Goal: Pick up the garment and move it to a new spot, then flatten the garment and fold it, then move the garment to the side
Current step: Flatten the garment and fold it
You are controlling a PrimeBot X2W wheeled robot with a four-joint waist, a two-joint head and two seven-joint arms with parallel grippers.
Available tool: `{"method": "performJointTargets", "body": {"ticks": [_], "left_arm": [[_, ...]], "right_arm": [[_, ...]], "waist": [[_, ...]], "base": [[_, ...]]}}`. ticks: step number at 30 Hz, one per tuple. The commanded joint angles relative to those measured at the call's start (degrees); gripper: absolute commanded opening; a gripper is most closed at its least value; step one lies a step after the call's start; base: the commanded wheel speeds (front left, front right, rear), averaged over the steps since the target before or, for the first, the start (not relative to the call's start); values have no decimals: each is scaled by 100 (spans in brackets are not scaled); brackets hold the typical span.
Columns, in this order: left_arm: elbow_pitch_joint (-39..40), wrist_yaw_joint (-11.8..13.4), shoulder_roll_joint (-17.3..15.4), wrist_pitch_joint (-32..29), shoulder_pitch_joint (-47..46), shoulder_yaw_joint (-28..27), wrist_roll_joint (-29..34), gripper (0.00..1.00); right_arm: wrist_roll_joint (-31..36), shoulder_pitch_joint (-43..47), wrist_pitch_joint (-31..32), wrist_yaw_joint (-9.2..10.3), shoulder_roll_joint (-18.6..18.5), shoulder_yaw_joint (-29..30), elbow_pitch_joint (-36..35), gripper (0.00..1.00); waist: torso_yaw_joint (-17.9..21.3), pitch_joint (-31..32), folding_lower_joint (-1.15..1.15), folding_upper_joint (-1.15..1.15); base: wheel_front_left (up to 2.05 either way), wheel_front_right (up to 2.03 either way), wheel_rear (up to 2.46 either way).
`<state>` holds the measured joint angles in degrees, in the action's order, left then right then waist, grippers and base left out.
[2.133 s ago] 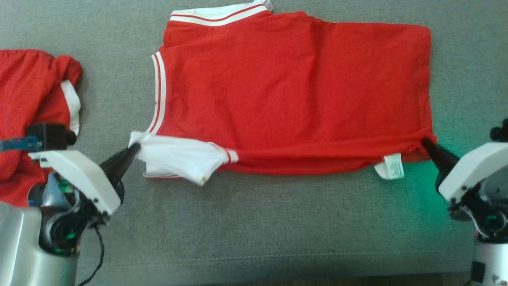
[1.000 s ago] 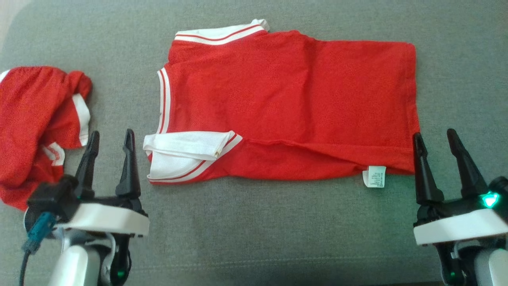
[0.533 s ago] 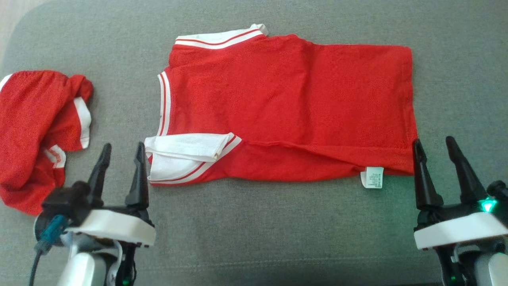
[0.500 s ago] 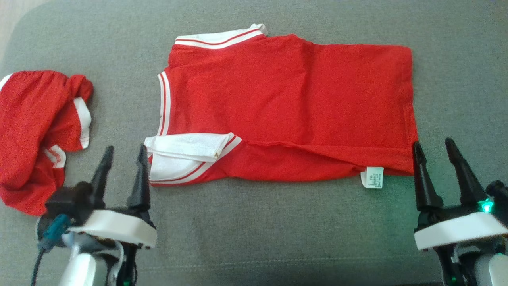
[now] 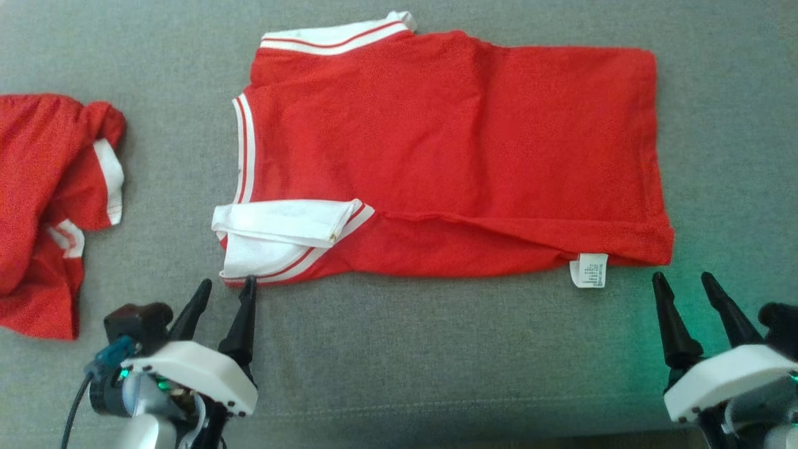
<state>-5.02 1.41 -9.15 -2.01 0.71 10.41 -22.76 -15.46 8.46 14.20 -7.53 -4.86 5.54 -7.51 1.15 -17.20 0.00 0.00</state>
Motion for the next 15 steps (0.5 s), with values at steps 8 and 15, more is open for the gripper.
{"method": "performJointTargets", "body": {"ticks": [8, 15], "left_arm": [[-40, -101, -108, -61, -463, -206, -138, 100], [-231, -195, -109, -151, -672, -134, -225, 100]], "right_arm": [[118, -398, 158, 4, -72, -23, 20, 100], [206, -571, 234, 4, -50, -38, 163, 100]], "waist": [[-109, -301, 0, 0], [-126, -458, 0, 0]], "base": [[0, 0, 0], [0, 0, 0]]}}
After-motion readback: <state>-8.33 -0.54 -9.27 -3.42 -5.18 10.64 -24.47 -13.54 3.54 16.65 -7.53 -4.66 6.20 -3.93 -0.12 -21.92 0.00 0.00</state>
